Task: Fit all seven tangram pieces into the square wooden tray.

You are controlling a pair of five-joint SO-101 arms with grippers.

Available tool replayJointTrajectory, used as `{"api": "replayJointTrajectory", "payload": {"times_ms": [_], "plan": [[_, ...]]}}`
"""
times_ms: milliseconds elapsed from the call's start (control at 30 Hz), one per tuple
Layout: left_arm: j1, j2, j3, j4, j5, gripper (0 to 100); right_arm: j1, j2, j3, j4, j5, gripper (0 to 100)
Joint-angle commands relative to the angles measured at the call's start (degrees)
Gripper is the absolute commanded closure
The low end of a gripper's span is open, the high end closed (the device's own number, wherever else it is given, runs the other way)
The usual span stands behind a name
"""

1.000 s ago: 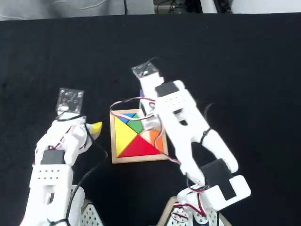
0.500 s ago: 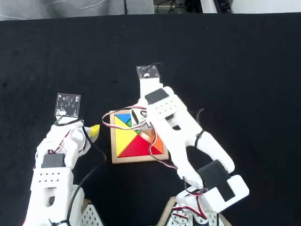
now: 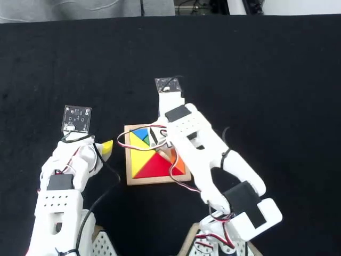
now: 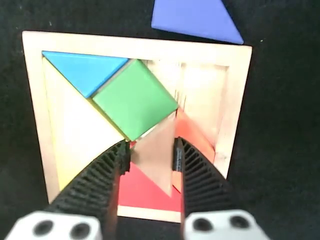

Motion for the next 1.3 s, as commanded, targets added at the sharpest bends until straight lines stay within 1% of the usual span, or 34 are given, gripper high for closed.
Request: {"api": "replayJointTrajectory", "payload": {"times_ms": [0, 67, 167, 433, 500, 567, 600, 633, 767, 900, 1067, 1267], "plan": [[-0.1, -0.8, -0.5, -0.9, 0.4, 70, -2.7, -3.1, -0.3, 1.1, -1.0, 86.1], [-0.1, -0.8, -0.5, -0.9, 0.4, 70, -4.6, -3.1, -0.3, 2.0, -3.3, 82.5], [-0.1, -0.8, -0.5, -0.8, 0.4, 70, -5.6, -3.1, -0.3, 2.1, -4.0, 82.3], [-0.1, -0.8, -0.4, -0.8, 0.4, 70, -2.3, -3.7, -0.7, 2.1, -3.8, 82.5], [-0.1, -0.8, -0.4, -0.8, 0.4, 70, -2.0, -3.7, -0.7, 2.3, -1.9, 86.8], [-0.1, -0.9, -0.3, -0.8, 0.4, 70, -2.7, -3.7, -0.9, 3.4, 1.1, 97.6], [-0.2, -1.0, -0.2, -0.8, 0.4, 70, -3.2, -3.7, -1.1, 4.1, 2.5, 99.0], [-0.2, -1.1, -0.2, -0.8, 0.4, 70, -3.8, -3.7, -1.4, 5.4, 3.7, 96.9], [-0.3, -1.1, -0.1, -0.8, 0.4, 70, -4.0, -3.6, -4.3, 8.8, 7.1, 98.8], [-0.3, -1.2, -0.1, -0.8, 0.4, 70, -3.2, -2.3, -3.3, 7.1, 9.7, 98.7], [-0.2, -1.2, -0.1, -0.8, 0.4, 70, -1.8, 3.1, -3.7, 3.8, 12.2, 98.7], [-0.2, -1.2, -0.1, -0.8, 0.4, 70, -1.1, 6.0, -8.0, 5.9, 12.7, 98.7]]}}
